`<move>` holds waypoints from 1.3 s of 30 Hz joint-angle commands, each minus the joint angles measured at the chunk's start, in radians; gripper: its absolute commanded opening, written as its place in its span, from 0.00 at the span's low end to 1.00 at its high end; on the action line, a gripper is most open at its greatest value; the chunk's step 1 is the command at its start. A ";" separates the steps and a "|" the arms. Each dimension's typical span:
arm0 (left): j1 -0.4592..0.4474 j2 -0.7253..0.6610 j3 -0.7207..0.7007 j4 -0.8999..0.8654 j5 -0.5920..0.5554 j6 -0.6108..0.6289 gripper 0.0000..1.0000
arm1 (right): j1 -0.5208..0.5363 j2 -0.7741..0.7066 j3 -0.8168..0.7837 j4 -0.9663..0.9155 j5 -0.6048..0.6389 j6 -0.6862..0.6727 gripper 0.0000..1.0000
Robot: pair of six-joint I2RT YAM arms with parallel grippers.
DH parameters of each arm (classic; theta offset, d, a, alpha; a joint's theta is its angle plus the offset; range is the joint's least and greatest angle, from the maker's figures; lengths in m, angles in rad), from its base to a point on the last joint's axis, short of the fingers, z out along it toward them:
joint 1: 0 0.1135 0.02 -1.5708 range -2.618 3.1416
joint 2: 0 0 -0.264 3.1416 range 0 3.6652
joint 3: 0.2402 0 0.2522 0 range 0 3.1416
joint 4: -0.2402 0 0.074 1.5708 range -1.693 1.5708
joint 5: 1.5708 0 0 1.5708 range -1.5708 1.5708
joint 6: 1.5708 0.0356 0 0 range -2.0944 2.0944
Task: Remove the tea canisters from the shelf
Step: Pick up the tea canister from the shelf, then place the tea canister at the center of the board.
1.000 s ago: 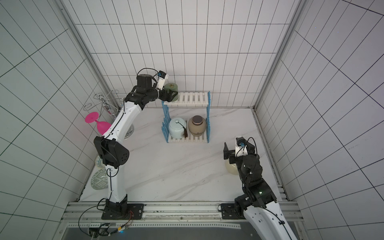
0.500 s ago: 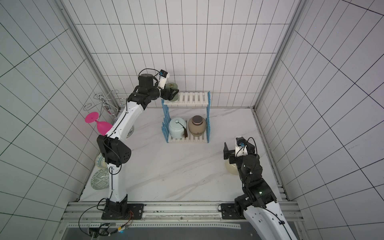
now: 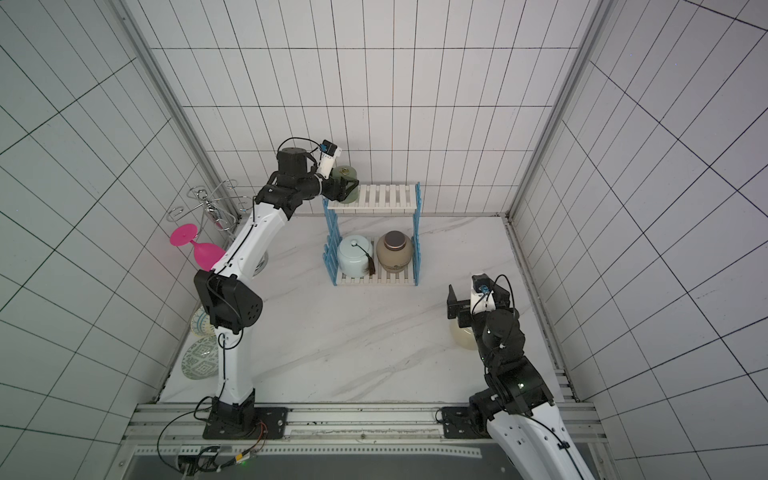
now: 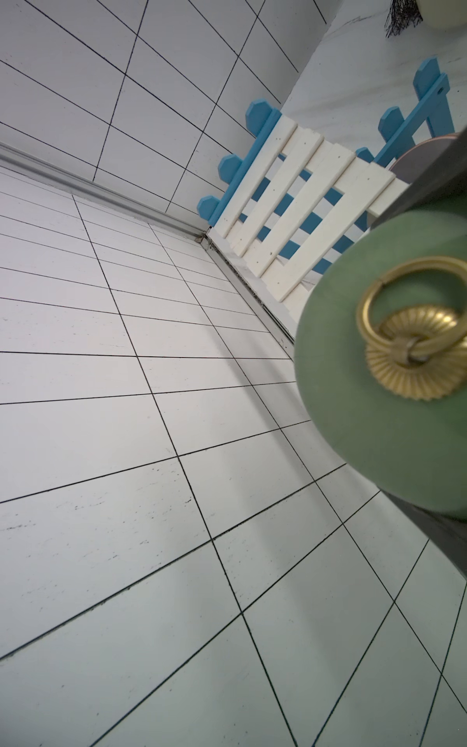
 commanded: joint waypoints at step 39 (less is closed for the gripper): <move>-0.297 -0.339 -0.455 -0.143 0.479 0.395 0.49 | -0.020 -0.008 -0.023 0.021 0.014 -0.015 0.99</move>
